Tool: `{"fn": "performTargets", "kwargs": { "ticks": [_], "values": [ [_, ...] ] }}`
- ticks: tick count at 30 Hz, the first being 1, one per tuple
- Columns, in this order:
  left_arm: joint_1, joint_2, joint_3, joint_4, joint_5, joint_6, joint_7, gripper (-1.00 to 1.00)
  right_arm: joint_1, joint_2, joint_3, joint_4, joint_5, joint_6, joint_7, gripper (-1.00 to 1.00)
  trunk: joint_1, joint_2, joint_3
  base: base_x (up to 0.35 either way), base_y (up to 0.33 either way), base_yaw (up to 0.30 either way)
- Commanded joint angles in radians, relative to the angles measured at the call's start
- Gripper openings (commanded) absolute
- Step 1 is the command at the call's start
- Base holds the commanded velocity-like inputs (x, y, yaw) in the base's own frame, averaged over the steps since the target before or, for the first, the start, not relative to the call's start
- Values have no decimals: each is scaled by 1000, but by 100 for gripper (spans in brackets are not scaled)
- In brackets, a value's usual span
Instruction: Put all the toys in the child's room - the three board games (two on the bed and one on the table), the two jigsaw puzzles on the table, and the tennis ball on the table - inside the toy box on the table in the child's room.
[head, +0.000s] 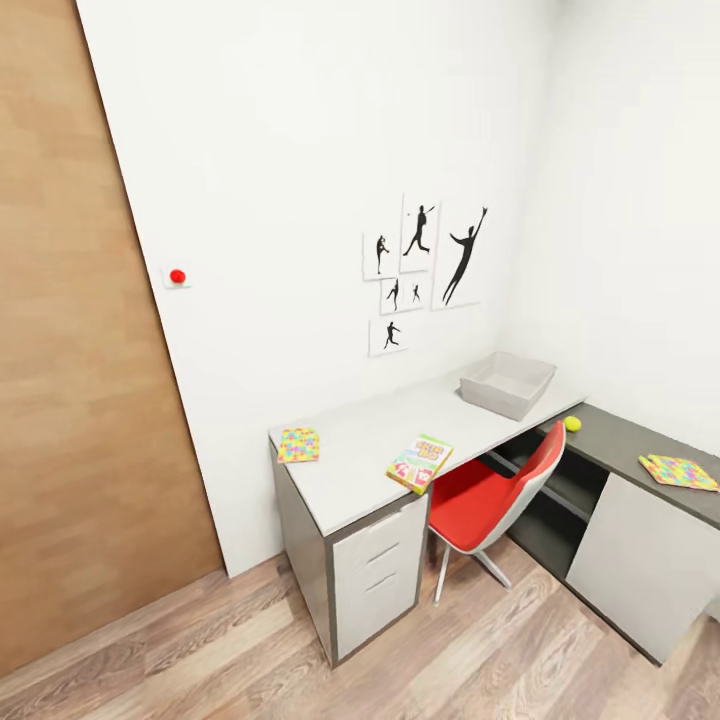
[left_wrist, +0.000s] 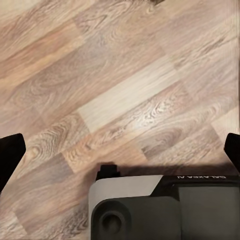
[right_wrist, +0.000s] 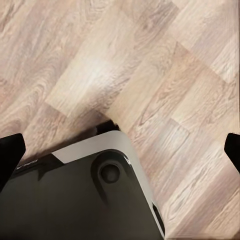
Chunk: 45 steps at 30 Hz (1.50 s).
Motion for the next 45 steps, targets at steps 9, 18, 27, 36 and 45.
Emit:
{"fn": "performTargets", "kwargs": {
  "ticks": [9,18,27,36,45],
  "values": [
    [0,0,-1,0,1,0,1,100,-1,-2,1,-1,-11,0,-2,100,0,-1,-1,0,0,-288],
    [0,0,-1,0,0,1,1,100,-1,-3,1,-1,-11,0,-1,100,0,-1,-1,0,0,-288],
    [0,0,-2,0,-1,1,1,100,-1,-3,1,-1,-11,0,-1,100,0,-1,-1,0,0,-288],
    [0,0,-2,0,-1,2,1,100,-1,-5,1,-1,-10,0,-1,100,0,-1,-6,0,0,-274],
    [0,0,-2,0,-3,3,1,100,-1,-6,1,-1,-10,1,-1,100,0,-1,-15,0,0,-231]
  ]
}}
